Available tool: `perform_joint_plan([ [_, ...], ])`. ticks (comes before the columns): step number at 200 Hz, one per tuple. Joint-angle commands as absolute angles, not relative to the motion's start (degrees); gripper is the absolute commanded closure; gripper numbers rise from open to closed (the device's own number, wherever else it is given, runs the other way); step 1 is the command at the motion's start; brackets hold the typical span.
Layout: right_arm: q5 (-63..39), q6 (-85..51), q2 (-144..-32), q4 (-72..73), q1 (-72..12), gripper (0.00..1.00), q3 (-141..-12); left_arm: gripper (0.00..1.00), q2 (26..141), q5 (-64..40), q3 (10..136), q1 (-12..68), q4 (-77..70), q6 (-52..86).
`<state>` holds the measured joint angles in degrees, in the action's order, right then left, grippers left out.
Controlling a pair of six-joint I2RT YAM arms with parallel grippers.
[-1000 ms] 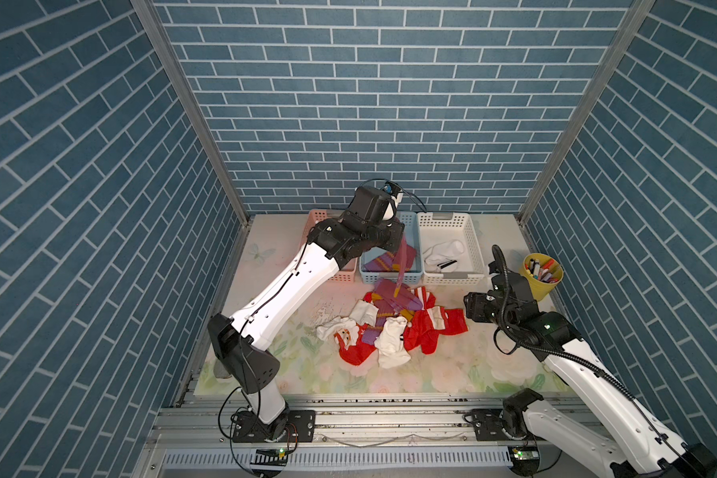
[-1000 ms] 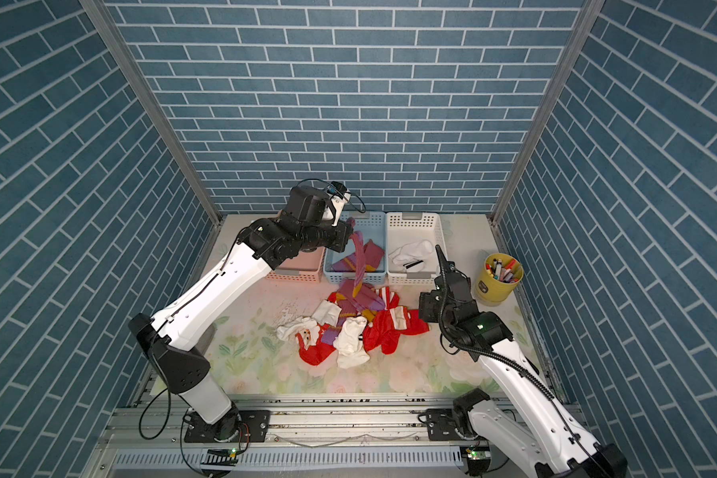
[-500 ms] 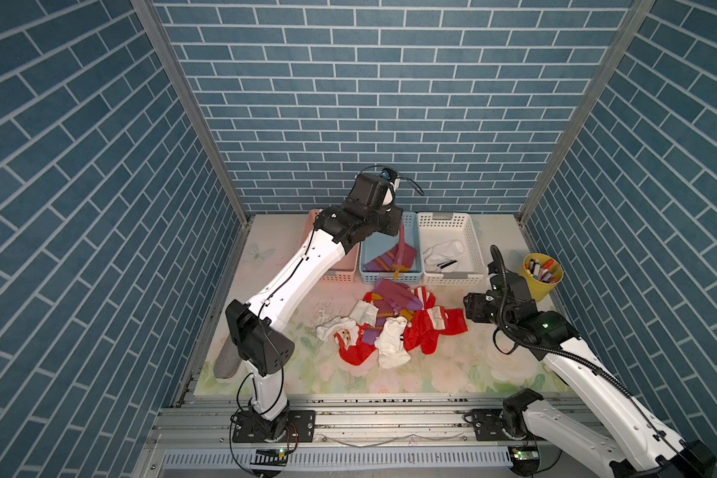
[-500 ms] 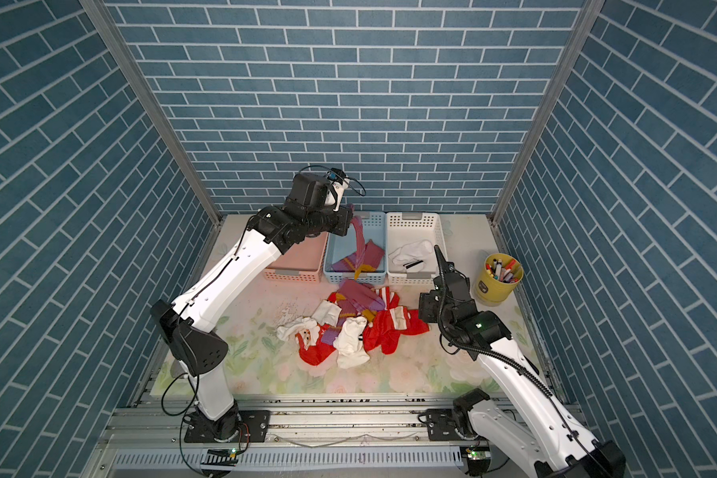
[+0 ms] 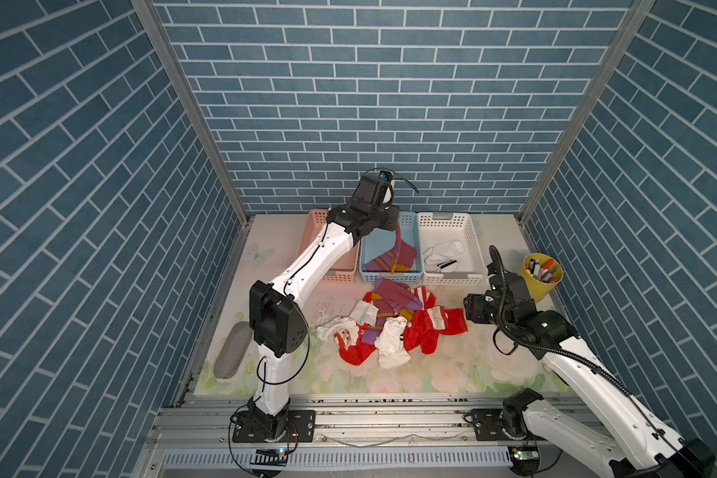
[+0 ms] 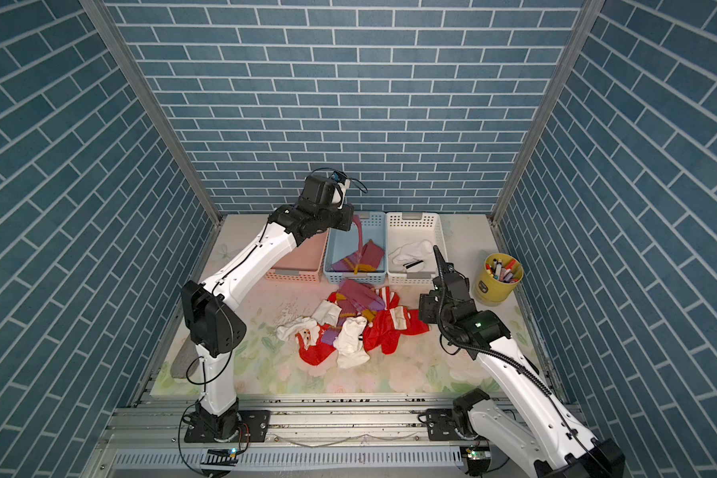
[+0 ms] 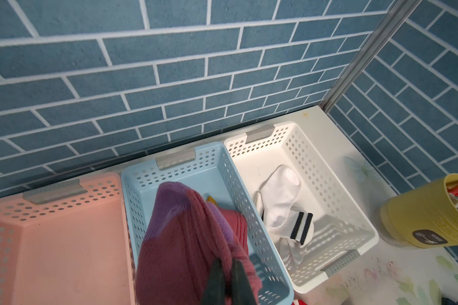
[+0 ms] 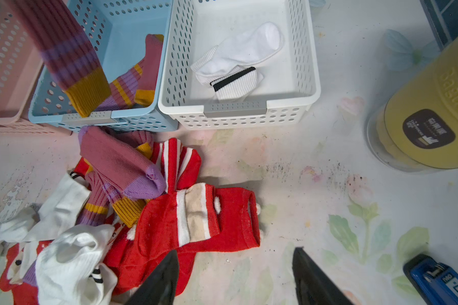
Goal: Sort the socks into the basket by color
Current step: Place the sock in the bin.
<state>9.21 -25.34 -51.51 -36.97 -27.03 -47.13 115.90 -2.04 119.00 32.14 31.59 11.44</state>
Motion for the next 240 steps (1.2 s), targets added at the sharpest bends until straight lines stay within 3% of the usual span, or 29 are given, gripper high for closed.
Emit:
perform_joint_plan([
  [1, 9.63, -27.86, -51.37, -38.76, -26.83, 0.31, -48.11, 0.74, 117.3, -2.9, 119.64, 31.02, 29.98, 14.06],
  [13, 9.6, -27.86, -51.24, -38.88, -26.81, 0.31, -48.11, 0.6, 117.76, -2.99, 119.49, 30.65, 29.76, 14.71],
  [39, 9.52, -27.95, -51.29, -38.91, -26.81, 0.31, -48.12, 0.56, 117.56, -3.0, 118.82, 30.17, 29.62, 15.33],
  [107, 7.72, -28.43, -52.13, -37.49, -26.83, 0.32, -47.48, 0.51, 110.99, -0.89, 111.12, 29.71, 28.74, 15.72],
  [240, -3.34, -26.78, -65.39, -25.67, -29.83, 0.36, -48.13, 0.47, 87.05, 2.65, 74.98, 29.9, 24.99, 21.55],
])
